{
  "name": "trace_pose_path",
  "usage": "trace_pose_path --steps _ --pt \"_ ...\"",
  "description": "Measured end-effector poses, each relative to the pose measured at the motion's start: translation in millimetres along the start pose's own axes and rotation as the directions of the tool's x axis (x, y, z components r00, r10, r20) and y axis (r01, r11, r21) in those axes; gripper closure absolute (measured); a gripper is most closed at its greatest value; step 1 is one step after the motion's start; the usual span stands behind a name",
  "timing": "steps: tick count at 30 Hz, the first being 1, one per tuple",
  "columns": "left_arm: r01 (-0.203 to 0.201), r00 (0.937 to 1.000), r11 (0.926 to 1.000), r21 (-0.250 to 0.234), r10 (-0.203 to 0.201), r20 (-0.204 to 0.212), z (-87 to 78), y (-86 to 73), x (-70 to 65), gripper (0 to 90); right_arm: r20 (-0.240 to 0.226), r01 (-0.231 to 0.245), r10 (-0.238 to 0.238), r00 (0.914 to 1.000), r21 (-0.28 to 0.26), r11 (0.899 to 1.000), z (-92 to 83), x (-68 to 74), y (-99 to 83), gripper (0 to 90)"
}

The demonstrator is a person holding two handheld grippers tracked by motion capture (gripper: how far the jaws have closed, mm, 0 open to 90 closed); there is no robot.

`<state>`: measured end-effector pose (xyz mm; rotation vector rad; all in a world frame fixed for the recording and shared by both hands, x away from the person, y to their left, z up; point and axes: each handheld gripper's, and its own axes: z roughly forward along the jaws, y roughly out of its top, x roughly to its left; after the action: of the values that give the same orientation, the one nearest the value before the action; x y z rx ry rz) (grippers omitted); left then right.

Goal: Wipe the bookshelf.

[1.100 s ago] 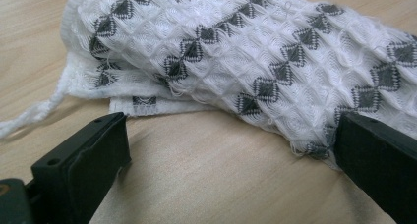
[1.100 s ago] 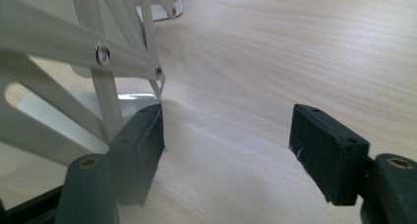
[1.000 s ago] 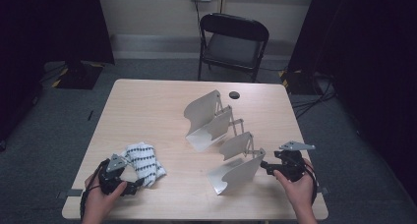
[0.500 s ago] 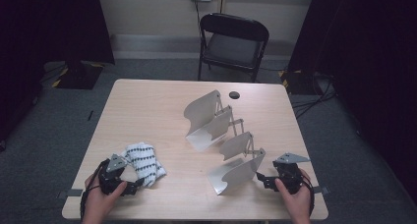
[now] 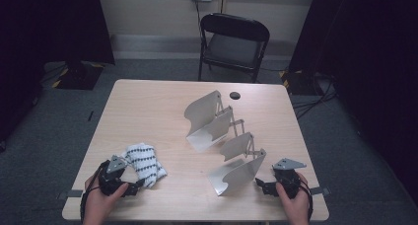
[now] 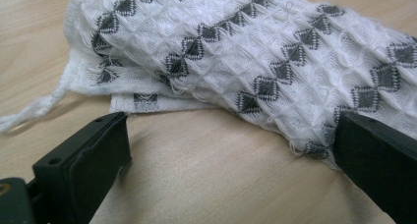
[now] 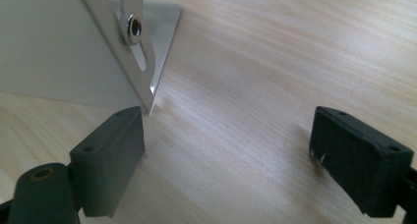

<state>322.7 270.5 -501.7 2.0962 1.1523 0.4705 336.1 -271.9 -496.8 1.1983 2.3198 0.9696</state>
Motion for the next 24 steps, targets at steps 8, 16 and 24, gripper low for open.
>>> trace_pose_path --steps 8,16,24 --pt "0.036 0.9987 0.9993 0.009 -0.036 0.036 -6.7 4.0 -8.0 17.6 0.005 -0.006 0.006 1.0000 -0.024 1.000 0.6 1.1 -2.6 12.4" --pt "0.095 0.9949 0.9955 -0.004 -0.095 0.035 -19.1 11.7 -7.8 29.3 0.006 -0.006 0.006 1.0000 -0.026 1.000 0.9 1.3 -2.4 12.4" --pt "0.128 0.9913 0.9914 -0.029 -0.127 0.035 -16.4 26.9 -2.5 30.1 0.005 -0.006 0.006 1.0000 -0.026 1.000 1.0 1.2 -2.4 12.3"
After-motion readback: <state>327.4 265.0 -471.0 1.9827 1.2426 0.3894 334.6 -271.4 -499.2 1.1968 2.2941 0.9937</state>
